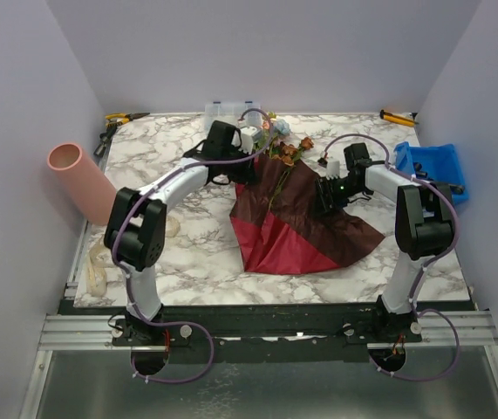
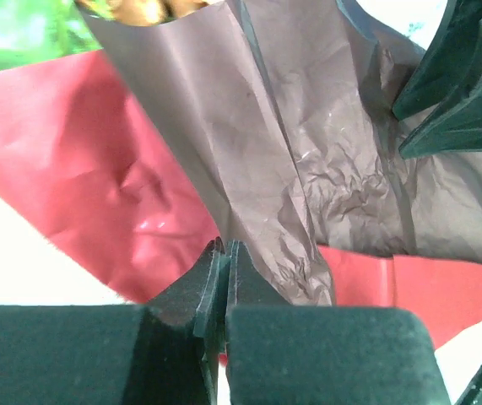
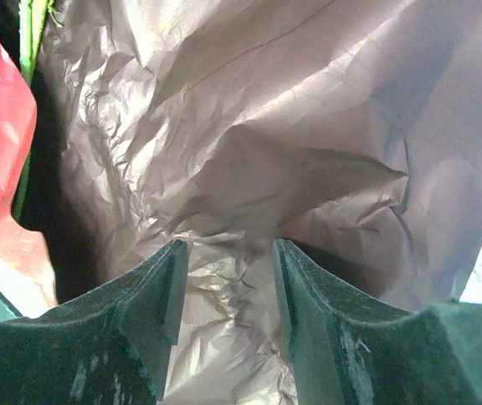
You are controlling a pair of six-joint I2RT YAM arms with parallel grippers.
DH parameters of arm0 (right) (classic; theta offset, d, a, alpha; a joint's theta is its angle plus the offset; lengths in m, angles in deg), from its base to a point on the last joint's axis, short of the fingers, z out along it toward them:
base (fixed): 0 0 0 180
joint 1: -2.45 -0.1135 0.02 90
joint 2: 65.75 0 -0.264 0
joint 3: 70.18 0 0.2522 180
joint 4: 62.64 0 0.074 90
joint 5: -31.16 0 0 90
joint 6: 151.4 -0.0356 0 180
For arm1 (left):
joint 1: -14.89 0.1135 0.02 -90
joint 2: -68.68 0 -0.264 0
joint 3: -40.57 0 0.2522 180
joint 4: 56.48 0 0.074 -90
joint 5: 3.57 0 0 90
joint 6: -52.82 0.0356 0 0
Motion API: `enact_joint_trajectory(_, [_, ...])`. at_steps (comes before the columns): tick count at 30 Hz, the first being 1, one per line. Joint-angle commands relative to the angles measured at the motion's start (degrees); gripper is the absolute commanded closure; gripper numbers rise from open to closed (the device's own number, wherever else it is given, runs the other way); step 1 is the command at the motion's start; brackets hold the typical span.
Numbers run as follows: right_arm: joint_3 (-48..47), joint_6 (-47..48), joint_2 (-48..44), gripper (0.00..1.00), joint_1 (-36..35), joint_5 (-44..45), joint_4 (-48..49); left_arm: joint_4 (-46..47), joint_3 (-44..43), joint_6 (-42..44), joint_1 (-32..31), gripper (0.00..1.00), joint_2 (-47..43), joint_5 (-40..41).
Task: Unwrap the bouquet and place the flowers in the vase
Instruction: Unfold the wrapping paper at the center of the board.
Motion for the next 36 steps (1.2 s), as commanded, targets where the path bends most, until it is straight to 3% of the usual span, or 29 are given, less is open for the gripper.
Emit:
enact_joint_trajectory(1, [0.3, 0.0, 4.2, 0.47, -0.2, 2.6, 0.4, -1.0, 5.0, 0.1, 4.8, 1.0, -11.8, 1.6])
enact_joint_trajectory(9, [-0.2, -0.6, 5.0, 0.47, -0.1, 4.1, -0.1, -1.9, 18.0, 3.6, 7.7, 1.0, -26.9, 15.2])
enact_joint_trajectory(13, [-0.5, -1.0, 5.9, 0.48, -0.2, 5.3, -0.4, -2.9, 23.9, 4.7, 10.5, 1.0, -30.4, 21.8])
enact_joint_trajectory(18, [-0.5, -1.2, 6.3, 0.48, -0.2, 6.1, -0.6, -5.1, 26.7, 4.9, 15.0, 1.0, -28.3, 24.4])
enact_joint_trajectory(22, [-0.3, -1.4, 6.1, 0.48, -0.2, 8.1, -0.3, -6.4, 26.9, 5.3, 18.4, 1.0, -21.6, 27.7])
enact_joint_trajectory(29, [0.1, -1.2, 6.4, 0.48, -0.1, 8.1, -0.7, -6.4, 22.6, 9.1, 21.2, 0.99, -16.8, 29.7])
enact_joint_trajectory(36, [-0.2, -1.2, 5.6, 0.48, -0.1, 6.3, -0.9, -6.5, 16.5, 10.7, 21.6, 0.55, -24.7, 22.5])
